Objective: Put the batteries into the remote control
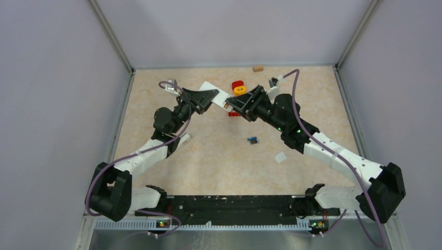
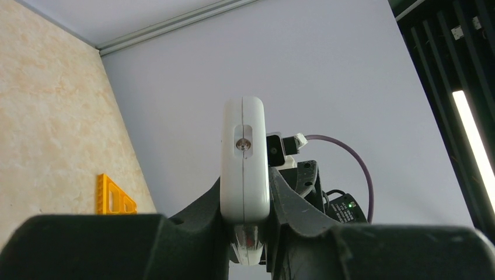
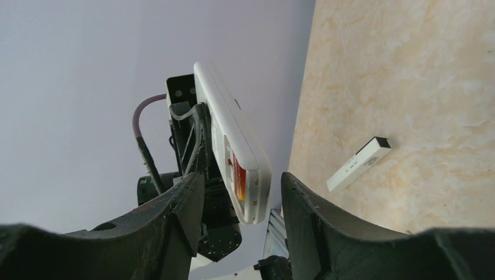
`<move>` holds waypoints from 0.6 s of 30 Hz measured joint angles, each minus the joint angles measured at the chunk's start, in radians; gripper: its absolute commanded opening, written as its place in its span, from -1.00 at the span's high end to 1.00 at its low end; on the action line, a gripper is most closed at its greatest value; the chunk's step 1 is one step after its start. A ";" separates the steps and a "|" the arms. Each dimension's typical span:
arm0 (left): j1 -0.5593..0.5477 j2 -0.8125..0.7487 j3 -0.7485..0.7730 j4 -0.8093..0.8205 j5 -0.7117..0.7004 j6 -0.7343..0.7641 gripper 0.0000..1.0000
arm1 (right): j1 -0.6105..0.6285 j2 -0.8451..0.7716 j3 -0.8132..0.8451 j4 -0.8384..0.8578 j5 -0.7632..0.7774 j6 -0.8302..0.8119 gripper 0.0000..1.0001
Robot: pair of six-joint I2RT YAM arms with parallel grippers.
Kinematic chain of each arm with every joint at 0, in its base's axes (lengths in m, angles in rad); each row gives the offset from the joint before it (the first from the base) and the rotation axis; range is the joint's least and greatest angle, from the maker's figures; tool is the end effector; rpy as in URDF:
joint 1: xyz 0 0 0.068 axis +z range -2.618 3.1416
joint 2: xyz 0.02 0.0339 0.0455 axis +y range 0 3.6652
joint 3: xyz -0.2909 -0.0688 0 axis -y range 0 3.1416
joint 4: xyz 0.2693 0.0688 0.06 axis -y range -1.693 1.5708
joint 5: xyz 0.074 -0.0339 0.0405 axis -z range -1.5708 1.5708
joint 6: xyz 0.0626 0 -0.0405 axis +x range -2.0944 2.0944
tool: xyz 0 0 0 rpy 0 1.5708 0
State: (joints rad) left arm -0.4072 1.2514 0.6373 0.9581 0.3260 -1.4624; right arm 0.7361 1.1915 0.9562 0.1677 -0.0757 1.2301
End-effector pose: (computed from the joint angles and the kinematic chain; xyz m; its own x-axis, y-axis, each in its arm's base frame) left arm 0.2756 -0.1407 0.3285 -0.6147 -0.7605 -0.2092 0.3784 -0.0516 -0.9242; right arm 0.2371 0.2212 0.3701 -0.7004 0.6336 -0.3286 -0.1952 0.2727 0.9421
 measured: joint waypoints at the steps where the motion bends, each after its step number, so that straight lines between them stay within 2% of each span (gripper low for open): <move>1: 0.000 -0.001 0.000 0.002 0.002 0.000 1.00 | 0.000 0.000 0.000 -0.003 0.005 -0.002 -0.03; 8: 0.003 -0.022 0.000 0.007 0.013 0.010 1.00 | -0.003 -0.013 -0.001 -0.019 0.048 -0.036 0.02; 18: 0.004 -0.026 0.000 0.010 0.026 0.018 1.00 | -0.008 -0.028 -0.001 -0.020 0.056 -0.060 0.47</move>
State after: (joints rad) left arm -0.4034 1.2259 0.6373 0.9684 0.3515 -1.4445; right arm 0.7284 1.1637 0.9554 0.1478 -0.0196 1.1702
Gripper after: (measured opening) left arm 0.256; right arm 0.334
